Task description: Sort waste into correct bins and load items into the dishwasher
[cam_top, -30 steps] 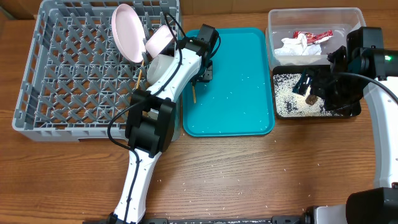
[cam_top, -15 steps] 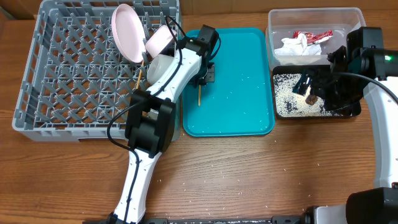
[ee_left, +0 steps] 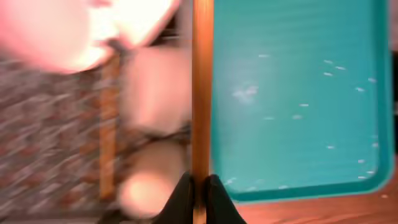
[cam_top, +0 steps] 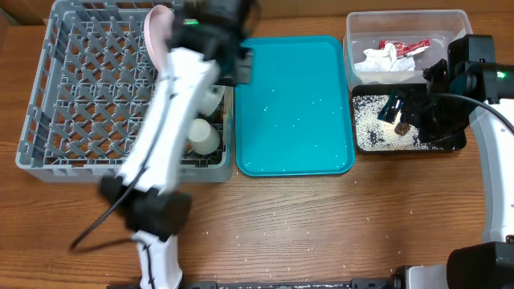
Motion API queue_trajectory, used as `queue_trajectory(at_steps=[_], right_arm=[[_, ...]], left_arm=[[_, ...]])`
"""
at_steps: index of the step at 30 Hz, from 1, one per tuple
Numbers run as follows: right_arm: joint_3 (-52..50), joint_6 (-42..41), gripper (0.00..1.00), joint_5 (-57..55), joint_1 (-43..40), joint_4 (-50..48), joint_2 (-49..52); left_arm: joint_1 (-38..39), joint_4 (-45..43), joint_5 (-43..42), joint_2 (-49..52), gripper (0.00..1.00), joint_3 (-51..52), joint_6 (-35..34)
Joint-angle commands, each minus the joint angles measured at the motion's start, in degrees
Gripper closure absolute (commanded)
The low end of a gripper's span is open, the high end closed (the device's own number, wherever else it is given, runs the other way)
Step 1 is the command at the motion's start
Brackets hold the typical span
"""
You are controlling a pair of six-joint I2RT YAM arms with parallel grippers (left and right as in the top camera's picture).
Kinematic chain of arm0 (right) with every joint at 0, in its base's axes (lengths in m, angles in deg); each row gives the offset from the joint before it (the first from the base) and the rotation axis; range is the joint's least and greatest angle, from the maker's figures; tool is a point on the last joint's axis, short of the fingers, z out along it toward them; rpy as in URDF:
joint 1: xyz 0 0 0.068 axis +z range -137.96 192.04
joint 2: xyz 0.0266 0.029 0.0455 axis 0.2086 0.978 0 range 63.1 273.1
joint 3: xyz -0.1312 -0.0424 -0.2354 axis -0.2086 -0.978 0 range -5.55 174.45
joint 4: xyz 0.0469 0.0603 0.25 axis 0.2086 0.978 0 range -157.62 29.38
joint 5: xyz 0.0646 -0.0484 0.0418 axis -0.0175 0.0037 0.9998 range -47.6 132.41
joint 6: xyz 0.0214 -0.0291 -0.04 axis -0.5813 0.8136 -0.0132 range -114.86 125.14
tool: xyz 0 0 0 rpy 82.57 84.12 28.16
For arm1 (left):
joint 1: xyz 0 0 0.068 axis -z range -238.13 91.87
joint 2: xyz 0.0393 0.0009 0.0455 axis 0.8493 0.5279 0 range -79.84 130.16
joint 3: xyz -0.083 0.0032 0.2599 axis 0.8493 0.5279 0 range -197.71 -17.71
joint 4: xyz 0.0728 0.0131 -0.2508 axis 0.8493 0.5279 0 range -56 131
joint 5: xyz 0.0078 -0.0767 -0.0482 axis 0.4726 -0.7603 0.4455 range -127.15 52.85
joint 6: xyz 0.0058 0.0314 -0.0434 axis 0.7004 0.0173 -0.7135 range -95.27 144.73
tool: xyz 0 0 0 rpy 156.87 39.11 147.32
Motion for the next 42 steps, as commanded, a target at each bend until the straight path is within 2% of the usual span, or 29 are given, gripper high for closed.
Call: queue_trajectory(at_steps=[1, 7, 14, 22, 23, 24, 25, 27, 29, 34, 38, 42], right_arm=[[1.03, 0.24, 0.0, -0.46, 0.0, -0.35, -0.9], [1.03, 0.24, 0.0, -0.46, 0.0, -0.35, -0.9], [1.03, 0.24, 0.0, -0.46, 0.0, -0.33, -0.9], [1.03, 0.24, 0.0, -0.46, 0.0, -0.35, -0.9], [1.03, 0.24, 0.0, -0.46, 0.0, -0.35, -0.9], [1.03, 0.24, 0.0, -0.46, 0.0, -0.33, -0.9], [1.03, 0.24, 0.0, -0.46, 0.0, -0.35, -0.9], [1.03, 0.24, 0.0, -0.46, 0.0, -0.35, -0.9], [1.03, 0.24, 0.0, -0.46, 0.0, -0.35, -0.9], [1.03, 0.24, 0.0, -0.46, 0.0, -0.35, -0.9], [1.03, 0.24, 0.0, -0.46, 0.0, -0.35, -0.9], [1.03, 0.24, 0.0, -0.46, 0.0, -0.35, -0.9]], left_arm=[[-7.21, 5.09, 3.26, -0.46, 0.96, 0.11, 4.31], [-15.34, 4.98, -0.11, -0.42, 0.96, 6.56, 8.0], [-16.26, -2.86, 2.71, -0.42, 0.96, 19.17, 12.81], [-17.66, -9.68, 3.15, -0.35, 0.95, 26.69, 17.16], [-17.66, -9.68, 3.1, -0.35, 0.9, 26.75, 17.11], [-17.68, -9.64, 3.08, -0.35, 0.78, 26.8, 17.11], [-17.66, -9.62, 3.04, -0.35, 0.58, 26.8, 17.09], [-17.68, -9.62, 2.14, -0.35, 0.46, 26.8, 17.09], [-17.66, -9.57, 1.57, -0.35, 0.46, 26.77, 15.8], [-17.57, -4.46, -0.26, -2.16, 0.58, 22.84, 12.98], [-17.57, -1.14, -3.72, -11.37, 0.59, 18.36, 12.52], [-17.57, -1.31, -8.55, -25.27, 0.51, 18.14, 11.52]])
